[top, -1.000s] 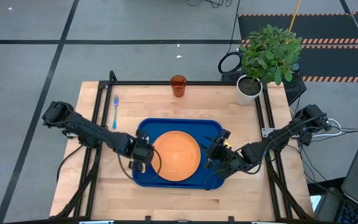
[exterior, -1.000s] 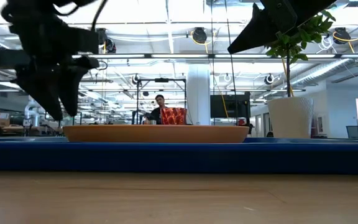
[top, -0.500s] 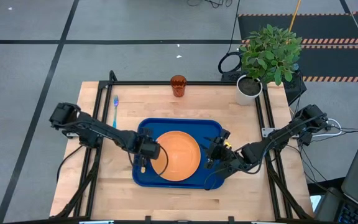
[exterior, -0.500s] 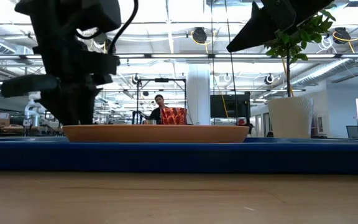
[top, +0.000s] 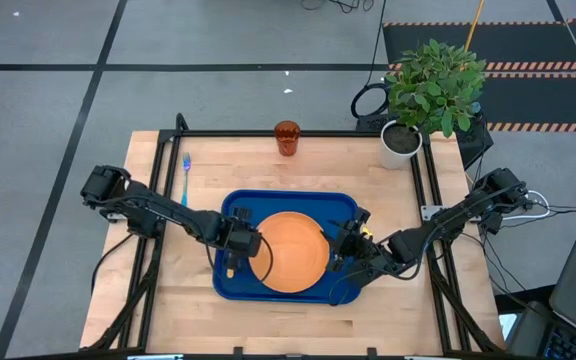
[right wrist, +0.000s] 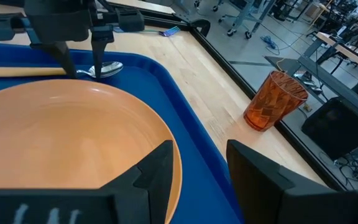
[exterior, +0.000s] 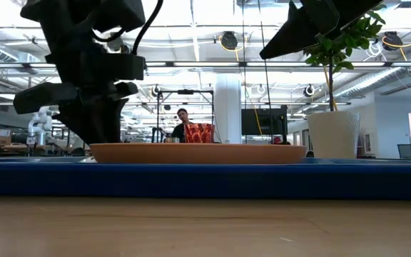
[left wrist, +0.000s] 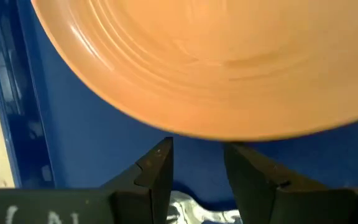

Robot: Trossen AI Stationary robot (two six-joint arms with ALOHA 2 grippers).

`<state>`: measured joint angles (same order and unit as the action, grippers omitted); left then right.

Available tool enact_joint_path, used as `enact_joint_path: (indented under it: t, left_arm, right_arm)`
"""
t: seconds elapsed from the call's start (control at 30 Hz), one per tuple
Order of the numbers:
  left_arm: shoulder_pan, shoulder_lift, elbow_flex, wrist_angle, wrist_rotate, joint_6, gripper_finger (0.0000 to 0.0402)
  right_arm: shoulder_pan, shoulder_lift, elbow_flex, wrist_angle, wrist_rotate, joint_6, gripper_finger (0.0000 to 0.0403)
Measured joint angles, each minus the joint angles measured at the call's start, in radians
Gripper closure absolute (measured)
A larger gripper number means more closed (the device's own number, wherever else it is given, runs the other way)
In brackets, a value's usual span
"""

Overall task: Pick and place plate/cup/fork/spoon on tray
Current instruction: Adjust the orange plate on the blue serving tray, then put the brown glass on the blue serving tray to the top right of the orange plate

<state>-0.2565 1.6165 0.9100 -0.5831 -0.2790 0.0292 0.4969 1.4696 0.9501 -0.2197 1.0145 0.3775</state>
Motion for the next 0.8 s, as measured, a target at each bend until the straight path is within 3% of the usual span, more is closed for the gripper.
enact_joint_path:
  t: [0.3,0.5,0.57,0.67,0.8]
  left_arm:
    - [0.0,0.0,0.0,0.054,-0.002,0.017,0.0256]
    - [0.001,-0.013,0.0,0.005,-0.102,0.055,0.0256]
    - [0.009,-0.037,0.004,-0.019,-0.182,0.04,0.0256]
    - [0.032,-0.099,0.036,-0.08,-0.279,0.02,0.0256]
    - [0.054,-0.243,0.069,-0.115,-0.332,0.021,0.0257]
  right_arm:
    - [0.0,0.0,0.0,0.002,0.0,0.0,0.0258]
    - [-0.056,0.0,0.0,0.026,0.001,-0.039,0.0258]
    - [-0.119,0.0,0.0,0.113,-0.076,-0.128,0.0258]
    - [-0.227,0.001,0.01,0.257,-0.274,-0.29,0.0257]
    - [-0.359,-0.003,0.114,0.232,-0.378,-0.443,0.025]
